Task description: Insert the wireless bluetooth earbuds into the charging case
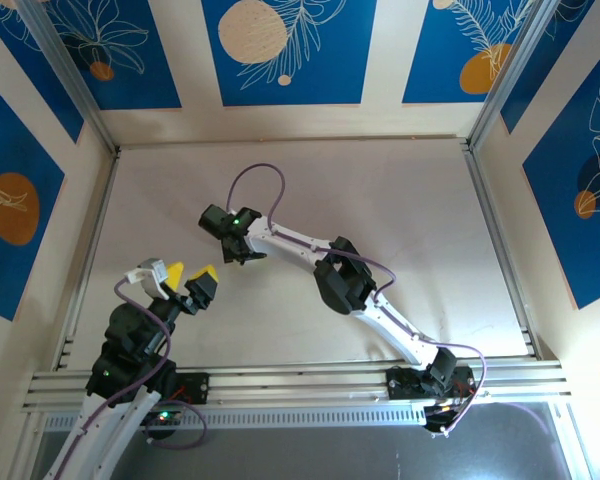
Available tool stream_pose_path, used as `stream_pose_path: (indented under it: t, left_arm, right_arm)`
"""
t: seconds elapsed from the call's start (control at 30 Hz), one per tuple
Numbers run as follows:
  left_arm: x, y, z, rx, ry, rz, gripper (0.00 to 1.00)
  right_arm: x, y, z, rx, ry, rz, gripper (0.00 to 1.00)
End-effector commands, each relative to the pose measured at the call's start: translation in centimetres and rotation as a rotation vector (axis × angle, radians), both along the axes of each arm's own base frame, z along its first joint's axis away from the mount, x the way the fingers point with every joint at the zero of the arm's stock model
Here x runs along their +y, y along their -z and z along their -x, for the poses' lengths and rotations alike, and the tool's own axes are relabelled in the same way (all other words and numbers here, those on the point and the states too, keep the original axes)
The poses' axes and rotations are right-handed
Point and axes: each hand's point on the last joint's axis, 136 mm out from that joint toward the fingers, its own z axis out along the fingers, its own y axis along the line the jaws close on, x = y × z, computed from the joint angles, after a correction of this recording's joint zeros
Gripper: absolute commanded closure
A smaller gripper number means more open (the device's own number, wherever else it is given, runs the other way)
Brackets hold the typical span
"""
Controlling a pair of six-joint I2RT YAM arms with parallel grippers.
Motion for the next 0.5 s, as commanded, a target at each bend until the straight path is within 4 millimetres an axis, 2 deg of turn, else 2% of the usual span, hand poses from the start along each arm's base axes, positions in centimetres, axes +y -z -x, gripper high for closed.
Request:
stream_pose_path:
  t: [0.0, 0.1, 0.27, 0.47]
  left_arm:
    - [-0.3, -0.2, 0.1, -0.017, 0.016, 0.001, 0.00]
    - [-0.3, -0.1, 0.2, -0.012, 0.018, 0.000, 0.00]
    - [-1.1, -0.5, 0.4, -0.033, 0.067, 0.013, 0.00]
    - [-3.3, -0.8, 0.5, -0.071, 0.188, 0.036, 0.00]
  right_arm:
    - [-0.2, 0.0, 0.1, 0.026, 0.011, -0.004, 0.30]
    - [-0.3, -0.8, 0.3, 0.035, 0.006, -0.024, 0.24]
    - [-0.3, -4.1, 1.0, 0.021, -0.009, -0.108, 0.17]
    - [-2.6, -8.8, 2.1, -0.041, -0.018, -0.183, 0.12]
